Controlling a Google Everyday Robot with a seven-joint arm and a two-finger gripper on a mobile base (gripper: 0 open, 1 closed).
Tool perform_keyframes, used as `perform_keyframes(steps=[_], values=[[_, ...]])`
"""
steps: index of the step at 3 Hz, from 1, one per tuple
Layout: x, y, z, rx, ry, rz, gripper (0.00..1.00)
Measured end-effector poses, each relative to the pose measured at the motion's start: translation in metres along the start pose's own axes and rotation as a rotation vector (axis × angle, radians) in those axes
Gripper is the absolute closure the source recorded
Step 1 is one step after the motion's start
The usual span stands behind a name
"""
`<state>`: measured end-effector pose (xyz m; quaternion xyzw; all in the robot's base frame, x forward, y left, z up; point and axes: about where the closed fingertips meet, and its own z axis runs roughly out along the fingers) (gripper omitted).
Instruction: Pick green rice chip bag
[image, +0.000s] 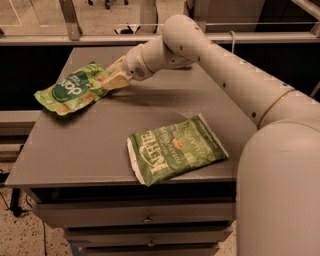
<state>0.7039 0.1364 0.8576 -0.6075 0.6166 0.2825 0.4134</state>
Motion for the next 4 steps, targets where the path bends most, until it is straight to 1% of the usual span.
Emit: perform_keyframes(steps=[1, 2, 3, 4], values=[[-0.004, 0.005, -0.011, 0.019, -0.027, 0.008, 1.0], [-0.016, 0.006, -0.03, 0.056, -0.085, 0.016, 1.0], [-0.031, 0.005, -0.054, 0.129, -0.201, 0.059, 1.0], [-0.056, -0.006, -0.081, 0.248, -0.346, 0.106, 1.0]])
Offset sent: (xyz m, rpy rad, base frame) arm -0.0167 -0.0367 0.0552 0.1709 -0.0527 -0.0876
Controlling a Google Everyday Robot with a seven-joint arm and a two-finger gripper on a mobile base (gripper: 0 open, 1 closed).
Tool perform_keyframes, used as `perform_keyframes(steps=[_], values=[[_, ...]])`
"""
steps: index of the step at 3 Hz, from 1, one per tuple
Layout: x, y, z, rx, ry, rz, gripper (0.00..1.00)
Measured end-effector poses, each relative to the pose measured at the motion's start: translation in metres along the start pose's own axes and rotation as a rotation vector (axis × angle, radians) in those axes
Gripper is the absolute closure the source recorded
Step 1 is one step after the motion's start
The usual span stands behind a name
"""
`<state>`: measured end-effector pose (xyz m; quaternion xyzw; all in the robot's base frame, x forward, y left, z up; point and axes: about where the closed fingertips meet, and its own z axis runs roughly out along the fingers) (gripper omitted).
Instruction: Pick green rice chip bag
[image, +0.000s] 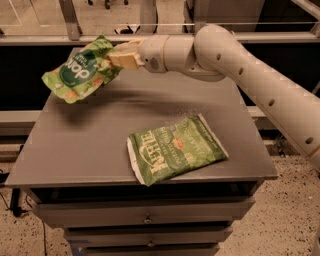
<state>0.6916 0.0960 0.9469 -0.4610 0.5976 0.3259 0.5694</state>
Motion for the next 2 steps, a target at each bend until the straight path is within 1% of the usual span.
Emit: perform_keyframes(steps=[1, 2], values=[[-0.0375, -0.014, 0.0021, 0.074, -0.112, -0.001, 1.0], [-0.0437, -0.0142, 0.0047, 0.082, -0.125, -0.003, 1.0]])
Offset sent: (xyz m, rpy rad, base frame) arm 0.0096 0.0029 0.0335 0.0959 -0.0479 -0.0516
